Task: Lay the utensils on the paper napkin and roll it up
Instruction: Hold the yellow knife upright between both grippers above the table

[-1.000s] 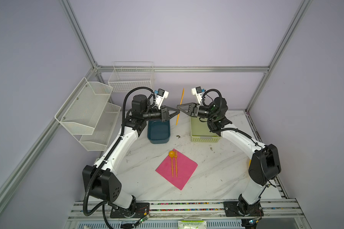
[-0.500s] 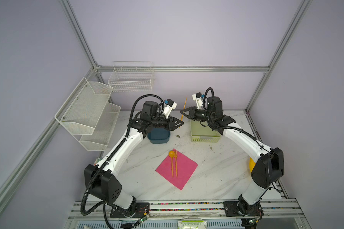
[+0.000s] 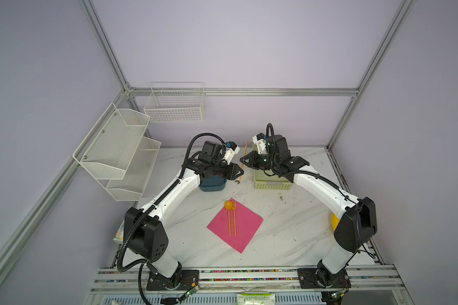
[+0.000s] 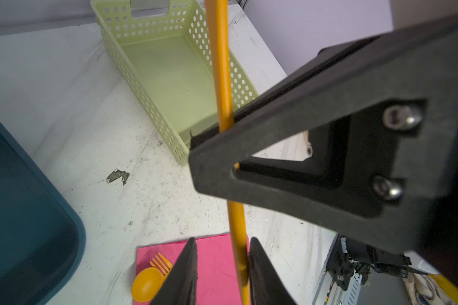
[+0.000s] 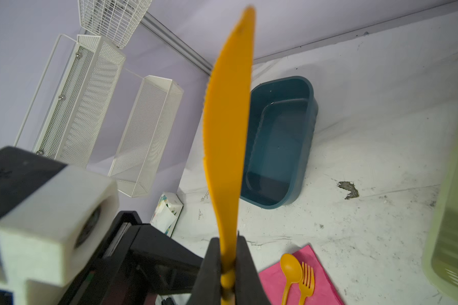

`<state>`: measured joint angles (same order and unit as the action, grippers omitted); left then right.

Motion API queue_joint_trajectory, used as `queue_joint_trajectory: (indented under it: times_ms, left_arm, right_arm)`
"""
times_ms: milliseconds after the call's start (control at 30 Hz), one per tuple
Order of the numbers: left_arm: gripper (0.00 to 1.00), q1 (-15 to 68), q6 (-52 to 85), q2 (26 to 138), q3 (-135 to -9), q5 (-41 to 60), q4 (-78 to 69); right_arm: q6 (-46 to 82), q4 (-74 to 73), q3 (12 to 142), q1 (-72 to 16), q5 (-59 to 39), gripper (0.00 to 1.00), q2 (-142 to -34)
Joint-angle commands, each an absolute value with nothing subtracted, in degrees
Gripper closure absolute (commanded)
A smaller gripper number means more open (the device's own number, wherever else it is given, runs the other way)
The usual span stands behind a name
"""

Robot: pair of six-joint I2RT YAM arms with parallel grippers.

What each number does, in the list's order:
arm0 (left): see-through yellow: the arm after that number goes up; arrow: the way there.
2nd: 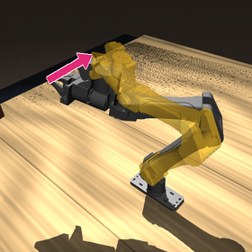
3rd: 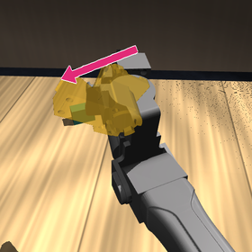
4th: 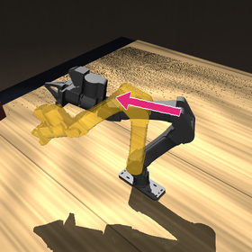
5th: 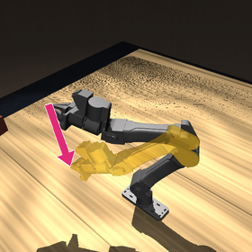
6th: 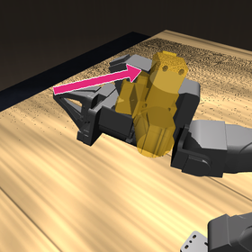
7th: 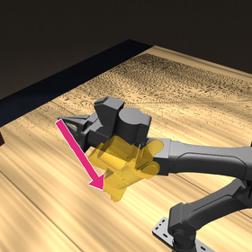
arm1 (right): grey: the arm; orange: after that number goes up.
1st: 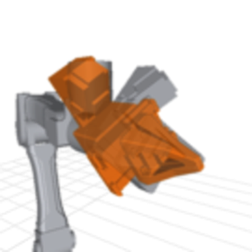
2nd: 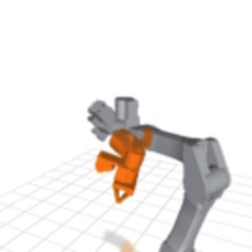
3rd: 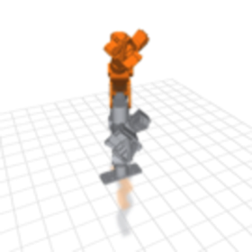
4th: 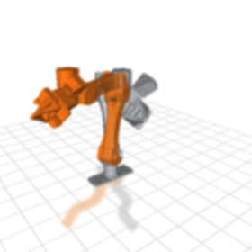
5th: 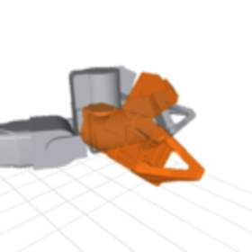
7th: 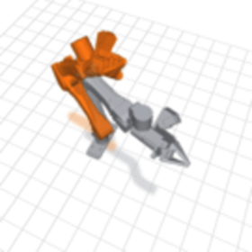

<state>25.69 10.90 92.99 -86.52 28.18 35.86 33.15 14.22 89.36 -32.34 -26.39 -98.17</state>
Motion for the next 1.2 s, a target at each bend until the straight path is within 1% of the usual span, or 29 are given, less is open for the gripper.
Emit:
queue_joint_trajectory:
  times_ms: [0, 233, 367, 500, 600, 767, 1033, 1167]
  left_arm:
    - [0.74, 26.62, 9.67, 93.62, -90.61, 27.45, 36.02]
    - [0.84, 27.42, 9.62, 94.48, -91.05, 27.62, 36.04]
    - [0.92, 27.60, 9.67, 94.66, -91.14, 27.43, 36.04]
    - [0.96, 27.61, 10.06, 94.70, -91.05, 26.65, 36.05]
    - [0.97, 27.60, 10.89, 94.84, -90.82, 25.83, 35.87]
    - [0.98, 27.60, 11.95, 94.66, -89.98, 27.43, 33.93]
    - [0.98, 27.60, 16.37, 93.28, -87.26, 35.47, 27.57]
    - [0.99, 27.51, 17.24, 92.33, -86.24, 38.97, 24.60]
  right_arm:
    - [32.98, 15.55, 88.57, -32.78, -24.85, 0.97, -96.15]
    - [32.12, 16.74, 89.11, -32.87, -24.09, 0.97, -96.67]
    - [31.94, 17.14, 89.22, -32.87, -24.31, 0.97, -96.67]
    - [32.11, 17.23, 89.15, -32.87, -24.19, 0.95, -96.38]
    - [33.21, 15.82, 88.29, -32.87, -24.07, 0.89, -95.33]
    - [35.00, 12.77, 85.04, -32.86, -23.17, 0.71, -92.41]
    - [40.72, 1.10, 75.64, -31.13, -26.41, 0.65, -85.44]
    - [40.87, -1.57, 72.79, -27.94, -29.73, 0.65, -81.64]
